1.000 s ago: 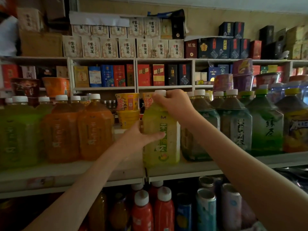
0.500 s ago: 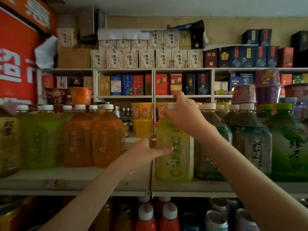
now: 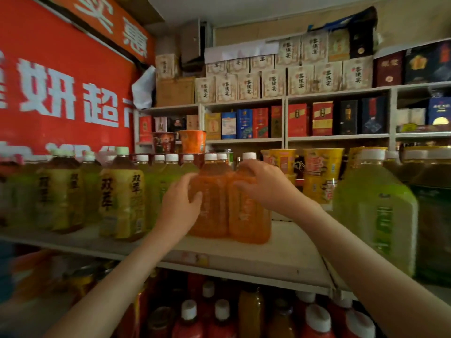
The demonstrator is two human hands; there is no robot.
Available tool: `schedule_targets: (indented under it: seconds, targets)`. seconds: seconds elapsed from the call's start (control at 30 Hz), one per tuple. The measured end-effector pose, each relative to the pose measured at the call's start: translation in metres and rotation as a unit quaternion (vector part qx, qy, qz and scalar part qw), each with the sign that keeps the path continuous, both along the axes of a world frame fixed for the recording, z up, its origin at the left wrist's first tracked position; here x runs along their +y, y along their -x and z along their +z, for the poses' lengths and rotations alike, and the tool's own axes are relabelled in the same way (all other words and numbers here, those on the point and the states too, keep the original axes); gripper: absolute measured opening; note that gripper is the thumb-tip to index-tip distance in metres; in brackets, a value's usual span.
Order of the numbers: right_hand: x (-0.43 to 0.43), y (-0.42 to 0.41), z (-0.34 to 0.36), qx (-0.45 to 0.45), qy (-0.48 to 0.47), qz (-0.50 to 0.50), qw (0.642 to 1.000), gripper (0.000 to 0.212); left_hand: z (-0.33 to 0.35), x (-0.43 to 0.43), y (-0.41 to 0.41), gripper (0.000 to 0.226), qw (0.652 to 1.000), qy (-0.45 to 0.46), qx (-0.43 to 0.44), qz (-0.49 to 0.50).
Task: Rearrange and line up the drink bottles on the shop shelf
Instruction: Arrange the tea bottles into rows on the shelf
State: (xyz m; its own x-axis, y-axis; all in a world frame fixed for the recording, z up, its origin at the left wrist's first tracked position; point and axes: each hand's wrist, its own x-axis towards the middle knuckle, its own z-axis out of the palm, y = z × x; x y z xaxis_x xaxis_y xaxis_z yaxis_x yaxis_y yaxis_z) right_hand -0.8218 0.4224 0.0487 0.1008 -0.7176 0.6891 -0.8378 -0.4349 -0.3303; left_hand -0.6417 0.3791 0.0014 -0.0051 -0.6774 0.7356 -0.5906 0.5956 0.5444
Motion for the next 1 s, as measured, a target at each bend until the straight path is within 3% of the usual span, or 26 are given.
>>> schedule_targets:
  seconds: [0.1,0.2,0.4,0.57,0.63,0.73,1.0]
  targets:
    - [-0.02,-0.016,-0.007,0.004,-0.014,-0.03,0.999,0.057,-0.007,-0.018,-0.031,0.045,0.998,-0.06,-0.002,0.017]
    - [-0.035,-0.024,-0.008,-0.019,0.045,-0.074,0.996,0.057,-0.013,-0.032,-0.052,0.047,0.996,-0.085,0.008,0.008]
    - [-0.039,-0.01,0.002,-0.037,0.047,-0.181,0.982,0.055,-0.005,-0.035,-0.046,0.035,1.0,-0.003,-0.004,-0.022]
    - [0.004,0.013,0.019,0.057,0.153,-0.309,0.937,0.042,0.005,-0.02,0.006,0.022,0.98,-0.028,-0.023,-0.195]
    - [0.028,0.03,0.026,0.07,0.147,-0.376,0.912,0.04,0.008,-0.011,0.033,0.022,0.951,-0.081,-0.033,-0.296]
    - [0.058,0.058,0.029,0.059,0.078,-0.46,0.883,0.04,0.007,0.002,0.072,0.028,0.919,-0.123,-0.071,-0.368]
    - [0.083,0.104,0.024,-0.085,0.011,-0.368,0.926,0.046,0.008,0.028,0.133,0.033,0.869,-0.157,-0.089,-0.461]
